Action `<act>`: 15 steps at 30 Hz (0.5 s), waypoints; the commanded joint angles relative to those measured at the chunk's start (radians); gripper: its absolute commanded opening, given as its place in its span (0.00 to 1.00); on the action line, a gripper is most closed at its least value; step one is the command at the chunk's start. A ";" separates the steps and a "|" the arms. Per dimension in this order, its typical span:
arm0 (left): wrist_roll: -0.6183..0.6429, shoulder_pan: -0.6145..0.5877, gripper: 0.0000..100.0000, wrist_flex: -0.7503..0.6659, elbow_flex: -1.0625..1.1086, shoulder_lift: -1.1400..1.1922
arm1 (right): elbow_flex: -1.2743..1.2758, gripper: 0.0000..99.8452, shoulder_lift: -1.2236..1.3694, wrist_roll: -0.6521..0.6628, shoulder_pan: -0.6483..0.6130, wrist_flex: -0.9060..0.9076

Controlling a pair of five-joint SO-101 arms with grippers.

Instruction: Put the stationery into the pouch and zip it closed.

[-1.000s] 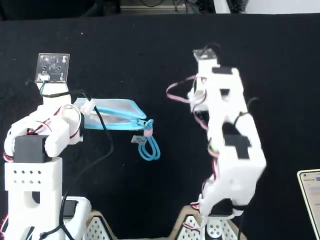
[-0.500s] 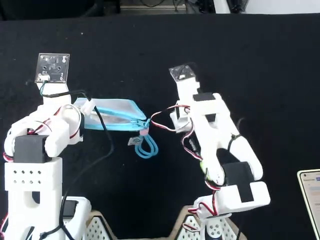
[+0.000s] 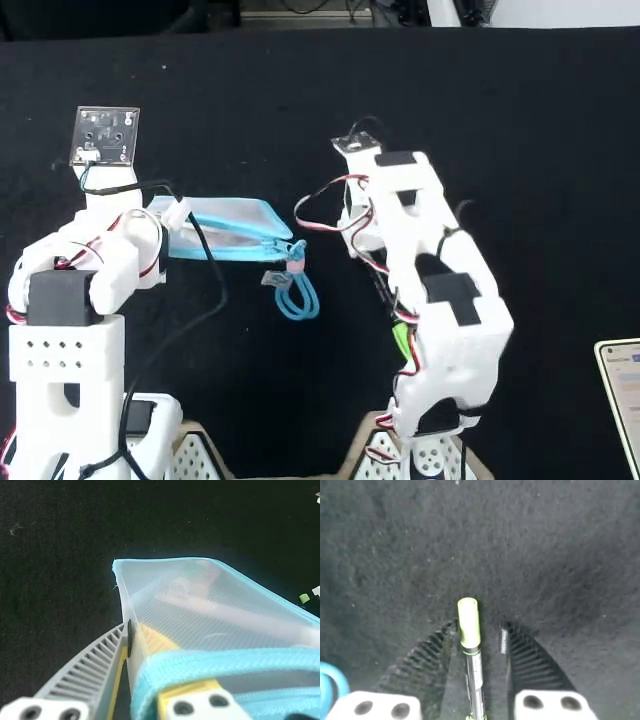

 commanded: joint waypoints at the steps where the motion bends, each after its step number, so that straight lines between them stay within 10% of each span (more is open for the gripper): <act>1: -0.008 0.004 0.03 0.002 -0.012 -0.017 | -0.081 0.13 0.013 0.054 -0.038 0.014; 15: -0.008 0.004 0.03 0.002 -0.012 -0.017 | -0.051 0.01 -0.162 0.212 -0.005 0.112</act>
